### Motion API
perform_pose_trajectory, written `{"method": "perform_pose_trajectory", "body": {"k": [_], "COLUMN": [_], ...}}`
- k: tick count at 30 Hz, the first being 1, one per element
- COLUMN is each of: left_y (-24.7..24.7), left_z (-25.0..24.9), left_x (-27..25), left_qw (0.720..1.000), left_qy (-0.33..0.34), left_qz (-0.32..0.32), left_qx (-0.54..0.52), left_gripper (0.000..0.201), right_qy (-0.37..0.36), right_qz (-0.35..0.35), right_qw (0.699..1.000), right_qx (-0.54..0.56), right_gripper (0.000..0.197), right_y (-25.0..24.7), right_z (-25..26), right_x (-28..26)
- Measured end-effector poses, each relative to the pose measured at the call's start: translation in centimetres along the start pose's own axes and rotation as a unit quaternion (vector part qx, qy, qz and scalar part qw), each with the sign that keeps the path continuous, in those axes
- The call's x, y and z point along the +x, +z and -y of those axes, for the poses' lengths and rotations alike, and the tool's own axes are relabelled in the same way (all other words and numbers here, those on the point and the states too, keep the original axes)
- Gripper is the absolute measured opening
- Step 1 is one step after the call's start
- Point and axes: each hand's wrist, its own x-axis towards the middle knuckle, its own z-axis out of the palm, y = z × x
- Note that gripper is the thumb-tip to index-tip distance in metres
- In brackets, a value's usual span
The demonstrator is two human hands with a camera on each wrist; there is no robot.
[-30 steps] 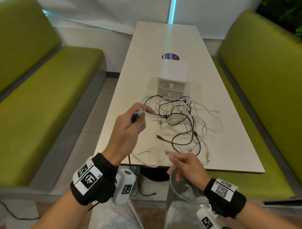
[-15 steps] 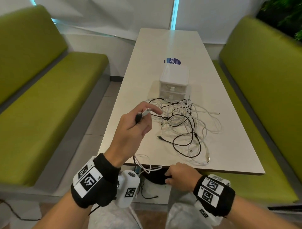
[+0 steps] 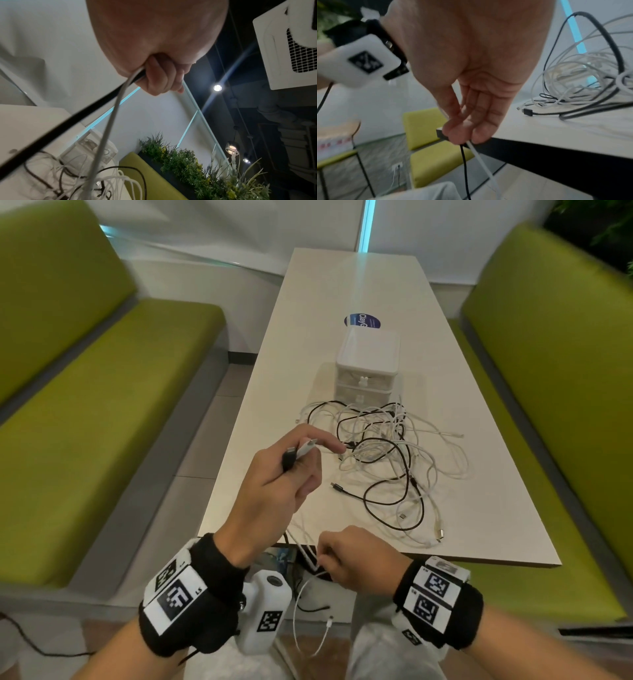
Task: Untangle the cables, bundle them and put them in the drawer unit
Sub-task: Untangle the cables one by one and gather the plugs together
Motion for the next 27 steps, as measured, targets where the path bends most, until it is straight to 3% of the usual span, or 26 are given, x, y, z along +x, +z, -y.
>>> {"method": "perform_pose_trajectory", "body": {"k": [2, 5, 7, 10, 14, 15, 17, 18, 20, 21, 23, 27], "left_y": [-0.3, -0.8, -1.0, -0.7, 0.4, 0.8, 1.4, 1.6, 1.9, 1.9, 1.7, 1.2], "left_z": [-0.9, -2.6, -3.0, -2.4, -1.0, -0.7, -0.5, -0.4, -0.3, -0.3, -0.2, -0.2], "left_x": [0.1, 0.6, 0.8, 0.7, 0.7, 0.8, 1.0, 1.1, 1.4, 1.6, 1.8, 2.1], "left_qw": [1.000, 0.998, 0.997, 0.998, 0.999, 0.999, 0.999, 0.999, 0.999, 0.999, 0.999, 0.999], "left_qy": [0.012, 0.044, 0.053, 0.043, 0.022, 0.024, 0.029, 0.028, 0.028, 0.030, 0.033, 0.051], "left_qz": [-0.001, -0.006, -0.004, 0.010, 0.020, 0.021, 0.021, 0.021, 0.021, 0.022, 0.025, 0.014], "left_qx": [-0.024, -0.051, -0.054, -0.037, -0.023, -0.020, -0.013, -0.010, -0.008, -0.010, -0.016, 0.005], "left_gripper": [0.028, 0.028, 0.028, 0.027, 0.032, 0.034, 0.038, 0.040, 0.042, 0.043, 0.043, 0.044], "right_qy": [0.052, 0.106, 0.122, 0.131, 0.054, 0.019, -0.050, -0.084, -0.122, -0.122, -0.094, 0.007], "right_qz": [0.055, 0.193, 0.224, 0.171, 0.011, 0.011, 0.080, 0.107, 0.067, 0.019, -0.048, -0.008], "right_qw": [0.996, 0.971, 0.961, 0.970, 0.998, 1.000, 0.985, 0.970, 0.968, 0.975, 0.988, 0.997], "right_qx": [-0.045, -0.090, -0.109, -0.108, -0.034, 0.017, 0.146, 0.199, 0.208, 0.182, 0.113, 0.070], "right_gripper": [0.019, 0.017, 0.019, 0.020, 0.026, 0.034, 0.044, 0.040, 0.015, 0.009, 0.025, 0.026], "right_y": [1.2, 3.1, 3.5, 2.1, -1.6, -2.3, -2.8, -2.5, -1.1, -0.6, 0.2, -0.1], "right_z": [-0.5, -1.3, -1.8, -2.2, -1.9, -1.4, 0.1, 0.8, 1.7, 1.7, 0.9, -1.8], "right_x": [0.1, -0.2, -0.5, -0.3, -0.4, -0.5, -0.6, -0.5, 0.0, 0.4, 1.0, 1.2]}}
